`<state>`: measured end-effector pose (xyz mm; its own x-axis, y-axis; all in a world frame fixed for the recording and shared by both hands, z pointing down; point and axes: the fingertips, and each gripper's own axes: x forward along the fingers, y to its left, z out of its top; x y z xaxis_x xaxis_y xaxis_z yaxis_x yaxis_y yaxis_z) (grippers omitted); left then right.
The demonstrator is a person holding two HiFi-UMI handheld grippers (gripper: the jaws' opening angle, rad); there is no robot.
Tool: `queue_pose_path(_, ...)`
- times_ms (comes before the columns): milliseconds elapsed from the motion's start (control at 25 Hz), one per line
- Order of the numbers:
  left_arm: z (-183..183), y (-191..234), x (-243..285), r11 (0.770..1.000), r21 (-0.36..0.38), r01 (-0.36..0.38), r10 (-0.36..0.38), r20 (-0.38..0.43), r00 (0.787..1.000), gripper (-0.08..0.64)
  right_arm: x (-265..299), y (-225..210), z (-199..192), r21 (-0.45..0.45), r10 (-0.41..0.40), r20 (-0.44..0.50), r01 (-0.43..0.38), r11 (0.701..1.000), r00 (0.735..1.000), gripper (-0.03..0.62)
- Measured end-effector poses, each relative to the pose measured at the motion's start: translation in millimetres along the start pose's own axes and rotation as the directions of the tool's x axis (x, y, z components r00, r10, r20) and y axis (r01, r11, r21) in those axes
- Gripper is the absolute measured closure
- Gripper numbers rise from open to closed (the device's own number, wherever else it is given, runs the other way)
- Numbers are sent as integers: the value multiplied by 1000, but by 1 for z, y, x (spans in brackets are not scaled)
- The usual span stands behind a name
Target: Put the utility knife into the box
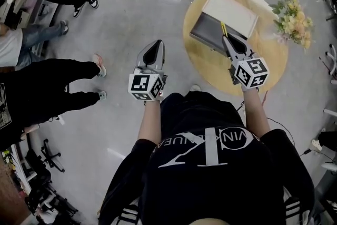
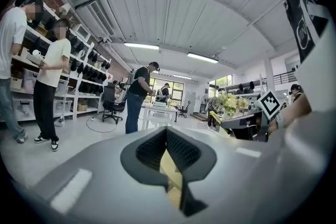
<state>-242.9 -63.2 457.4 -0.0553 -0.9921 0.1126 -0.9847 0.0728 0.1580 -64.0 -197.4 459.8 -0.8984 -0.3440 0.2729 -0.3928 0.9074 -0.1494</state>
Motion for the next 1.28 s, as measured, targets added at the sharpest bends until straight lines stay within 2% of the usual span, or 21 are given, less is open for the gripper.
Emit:
queue_pose_path(280, -3, 2, 25, 999, -7, 45, -45, -29, 999, 549, 3, -10, -13, 15, -26, -47, 27, 1000, 999, 538)
queue_pose_path(440, -4, 3, 51, 995, -13, 98, -99, -52, 994, 549, 9, -15, -18, -3, -38, -90, 38, 999, 995, 538)
queue_pose_path(880, 18, 5, 115, 966, 19, 257, -254, -96, 962, 549, 38, -21, -22, -42, -56, -191, 48, 998, 980, 538)
queue_pose_path(1000, 16, 5, 125, 957, 16, 289, -285, -116, 951, 549, 45, -18, -38, -55, -41, -269, 27, 998, 962, 538)
queue_pose_path(1280, 6, 3, 141, 936, 24, 351, -343, -161, 925, 549, 61, -18, -71, -112, -36, -447, -15, 994, 894, 538)
